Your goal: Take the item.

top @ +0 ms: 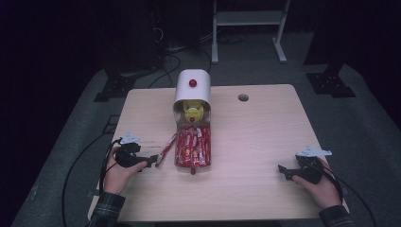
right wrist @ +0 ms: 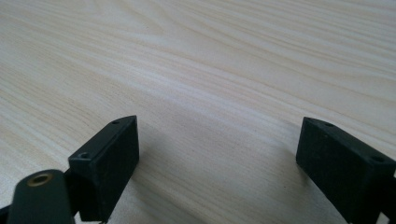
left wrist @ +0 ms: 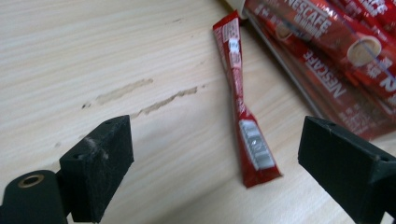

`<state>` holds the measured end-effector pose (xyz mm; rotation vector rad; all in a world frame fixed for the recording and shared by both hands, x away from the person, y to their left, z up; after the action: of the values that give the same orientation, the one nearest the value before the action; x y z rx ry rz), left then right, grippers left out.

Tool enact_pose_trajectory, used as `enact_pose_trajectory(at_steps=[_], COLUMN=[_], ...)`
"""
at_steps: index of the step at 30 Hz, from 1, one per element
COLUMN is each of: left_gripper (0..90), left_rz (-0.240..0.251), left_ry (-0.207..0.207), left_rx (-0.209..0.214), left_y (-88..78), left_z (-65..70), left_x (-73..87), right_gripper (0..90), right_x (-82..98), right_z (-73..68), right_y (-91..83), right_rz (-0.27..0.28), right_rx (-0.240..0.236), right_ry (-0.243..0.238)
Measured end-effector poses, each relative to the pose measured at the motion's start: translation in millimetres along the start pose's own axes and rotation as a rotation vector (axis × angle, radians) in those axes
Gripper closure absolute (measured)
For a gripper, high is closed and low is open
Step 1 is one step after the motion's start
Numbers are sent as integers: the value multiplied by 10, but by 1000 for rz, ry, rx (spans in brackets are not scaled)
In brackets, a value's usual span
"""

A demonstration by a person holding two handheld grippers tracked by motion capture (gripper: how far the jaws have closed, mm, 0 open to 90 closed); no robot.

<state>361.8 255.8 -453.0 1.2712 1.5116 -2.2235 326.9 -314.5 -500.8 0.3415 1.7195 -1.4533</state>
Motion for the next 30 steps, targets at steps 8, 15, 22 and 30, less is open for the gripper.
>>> enact_pose_trajectory(at_steps=[8,15,22,30], left_gripper=[101,101,101,96], left_rz=[-25,-63,-89,-100], left_ry=[-8,7,21,58], left_rx=[2,-7,-8,-20], left_y=[-71,-102,-96,-84], left_z=[-48,-87,-99,-104], left_x=[159,314,422,524], right_gripper=[121,121,121,121], right_x=[0,0,0,0], right_z=[0,0,1,1], right_y=[0,0,0,0], right_rz=[0,0,1,1], right_rx=[0,0,1,1], right_ry=[0,0,-1,-1])
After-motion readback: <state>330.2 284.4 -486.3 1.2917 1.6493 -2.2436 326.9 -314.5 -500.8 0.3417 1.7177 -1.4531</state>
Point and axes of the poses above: each handheld gripper's, and its own axes: y roughly forward along the jaws, x roughly out of its underside, z roughly to its right, the point moved 2 cm from there along y, roughly forward along the jaws, and after that the axes turned 3 degrees about x, right-handed, at the moved point
